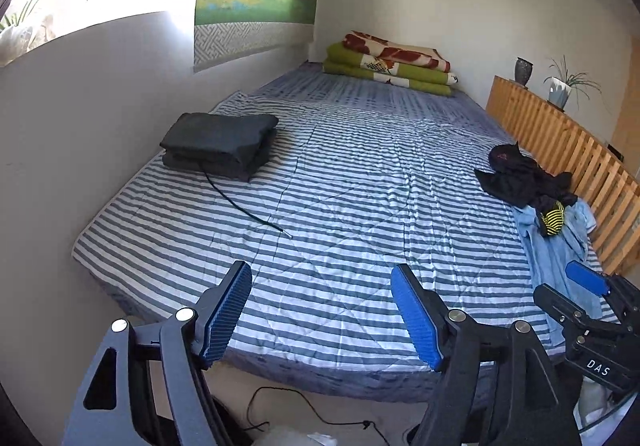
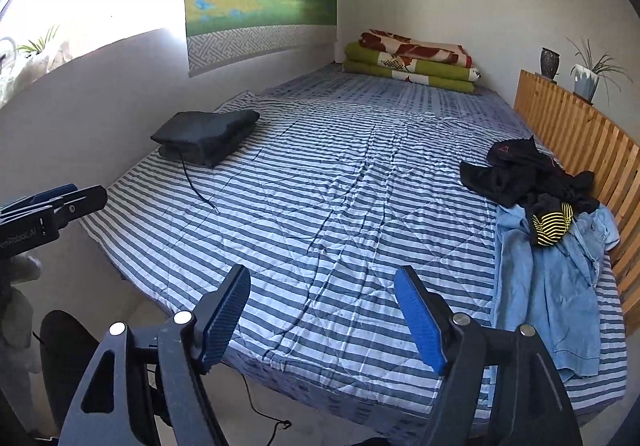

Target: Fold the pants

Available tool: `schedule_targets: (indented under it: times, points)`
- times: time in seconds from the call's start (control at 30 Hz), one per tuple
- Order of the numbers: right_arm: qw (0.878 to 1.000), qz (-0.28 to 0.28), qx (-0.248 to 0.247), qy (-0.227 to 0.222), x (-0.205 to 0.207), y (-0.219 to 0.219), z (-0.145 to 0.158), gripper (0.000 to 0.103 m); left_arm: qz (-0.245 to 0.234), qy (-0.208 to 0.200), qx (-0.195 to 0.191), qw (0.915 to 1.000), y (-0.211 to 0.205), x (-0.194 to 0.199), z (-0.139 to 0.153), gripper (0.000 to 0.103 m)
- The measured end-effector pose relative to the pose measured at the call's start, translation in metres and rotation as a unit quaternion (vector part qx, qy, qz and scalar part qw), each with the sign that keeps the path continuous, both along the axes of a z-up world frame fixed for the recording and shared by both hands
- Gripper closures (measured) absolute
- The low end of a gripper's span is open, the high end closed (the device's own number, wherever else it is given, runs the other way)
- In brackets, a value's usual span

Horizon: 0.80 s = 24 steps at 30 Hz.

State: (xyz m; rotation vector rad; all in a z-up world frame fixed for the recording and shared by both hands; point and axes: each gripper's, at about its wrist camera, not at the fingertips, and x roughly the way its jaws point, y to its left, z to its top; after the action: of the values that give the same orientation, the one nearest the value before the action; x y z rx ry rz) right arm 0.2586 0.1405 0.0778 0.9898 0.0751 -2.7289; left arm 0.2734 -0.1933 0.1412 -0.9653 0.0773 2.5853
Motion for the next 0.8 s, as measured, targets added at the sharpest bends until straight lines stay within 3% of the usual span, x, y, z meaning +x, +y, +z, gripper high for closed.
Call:
schedule_targets:
  times: [0.43,0.67,0.8]
  points:
    - [1.0,0.0,-0.006,-0.006,0.001,0.011,-0.006,0.032,0.019,-0.013,-0.027,0.9994,0.0,0.002,-0.016,0.02]
    - [1.0,0.005,0.023,0.005,0.005,0.015,0.003,0.032,0.02,-0.005,-0.005,0.9998,0.007,0.003,-0.007,0.017]
    - [1.0,0.009,0.022,0.005,0.004,0.01,0.002,0.032,0.015,-0.008,-0.014,0.9998,0.011,0.004,-0.015,0.017]
